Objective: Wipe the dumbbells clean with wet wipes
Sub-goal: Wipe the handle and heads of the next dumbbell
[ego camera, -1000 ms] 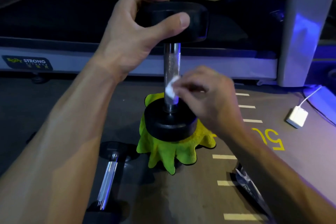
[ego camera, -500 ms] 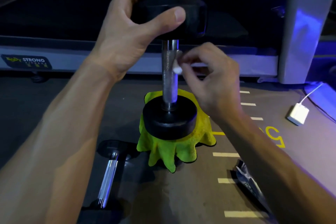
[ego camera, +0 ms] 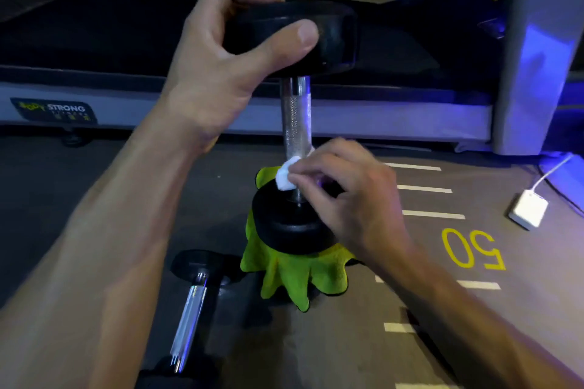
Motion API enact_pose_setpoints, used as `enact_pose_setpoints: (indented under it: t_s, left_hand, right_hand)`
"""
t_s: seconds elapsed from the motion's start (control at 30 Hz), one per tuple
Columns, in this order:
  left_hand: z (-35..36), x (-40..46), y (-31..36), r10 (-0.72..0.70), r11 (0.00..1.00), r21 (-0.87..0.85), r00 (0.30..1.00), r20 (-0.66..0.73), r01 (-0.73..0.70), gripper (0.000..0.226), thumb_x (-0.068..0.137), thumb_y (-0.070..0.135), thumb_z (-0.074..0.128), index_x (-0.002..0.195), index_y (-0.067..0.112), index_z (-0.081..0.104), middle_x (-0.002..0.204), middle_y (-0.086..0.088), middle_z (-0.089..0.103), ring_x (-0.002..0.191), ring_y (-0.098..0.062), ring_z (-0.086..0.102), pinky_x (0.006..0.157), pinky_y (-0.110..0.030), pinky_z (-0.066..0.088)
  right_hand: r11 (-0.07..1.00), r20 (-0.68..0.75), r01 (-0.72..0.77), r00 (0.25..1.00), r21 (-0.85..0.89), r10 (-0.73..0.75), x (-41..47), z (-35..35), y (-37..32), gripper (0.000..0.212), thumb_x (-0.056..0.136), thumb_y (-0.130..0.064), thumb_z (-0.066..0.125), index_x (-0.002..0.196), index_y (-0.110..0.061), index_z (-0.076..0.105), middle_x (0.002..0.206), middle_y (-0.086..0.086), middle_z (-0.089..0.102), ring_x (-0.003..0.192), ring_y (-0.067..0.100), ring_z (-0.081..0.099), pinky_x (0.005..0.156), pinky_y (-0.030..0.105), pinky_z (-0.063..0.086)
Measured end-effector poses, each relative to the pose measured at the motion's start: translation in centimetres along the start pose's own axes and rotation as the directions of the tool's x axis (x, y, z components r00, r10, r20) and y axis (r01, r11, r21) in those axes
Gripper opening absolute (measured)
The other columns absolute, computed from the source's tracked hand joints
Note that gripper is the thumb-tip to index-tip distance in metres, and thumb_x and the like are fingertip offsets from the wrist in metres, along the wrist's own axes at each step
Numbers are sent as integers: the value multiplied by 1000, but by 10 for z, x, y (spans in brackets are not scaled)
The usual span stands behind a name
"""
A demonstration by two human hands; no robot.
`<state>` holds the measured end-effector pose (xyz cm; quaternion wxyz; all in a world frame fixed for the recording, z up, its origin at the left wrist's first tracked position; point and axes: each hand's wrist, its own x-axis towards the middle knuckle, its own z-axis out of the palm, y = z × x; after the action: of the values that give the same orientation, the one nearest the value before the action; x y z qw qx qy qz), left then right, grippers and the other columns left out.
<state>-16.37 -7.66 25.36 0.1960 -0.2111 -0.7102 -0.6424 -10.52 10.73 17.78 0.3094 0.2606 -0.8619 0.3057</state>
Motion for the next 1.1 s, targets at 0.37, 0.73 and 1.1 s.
enact_pose_setpoints:
  t_s: [0.37, 0.73, 1.1]
  left_hand:
    - [-5, 0, -1, -9, 1000, 3, 1000, -6, 9, 41, 82, 41, 84, 109, 25, 57, 125, -17, 65, 112, -17, 62, 101, -44, 55]
    - [-2, -3, 3, 2, 1000, 0, 1000, 17, -2, 40, 83, 39, 83, 109, 25, 56, 127, -16, 65, 115, -18, 63, 104, -46, 55]
    - [2, -7, 7, 44, 999, -20, 999, 32, -43, 37, 84, 36, 80, 109, 26, 55, 135, -21, 61, 117, -18, 63, 100, -41, 55]
  right_hand:
    - [996, -141, -48, 988, 69, 57, 15, 1, 3, 10, 90, -1, 75, 98, -7, 79, 98, 4, 69, 89, 9, 65, 81, 23, 53]
    - [996, -255, -12, 966, 87, 34, 29, 0, -2, 19, 93, -6, 74, 112, -5, 77, 112, 6, 69, 104, 4, 62, 92, 17, 51]
    - [947, 370, -303, 896, 106, 245, 3, -24, 11, 12, 76, -15, 87, 72, -21, 78, 79, -6, 69, 73, 12, 66, 72, 38, 54]
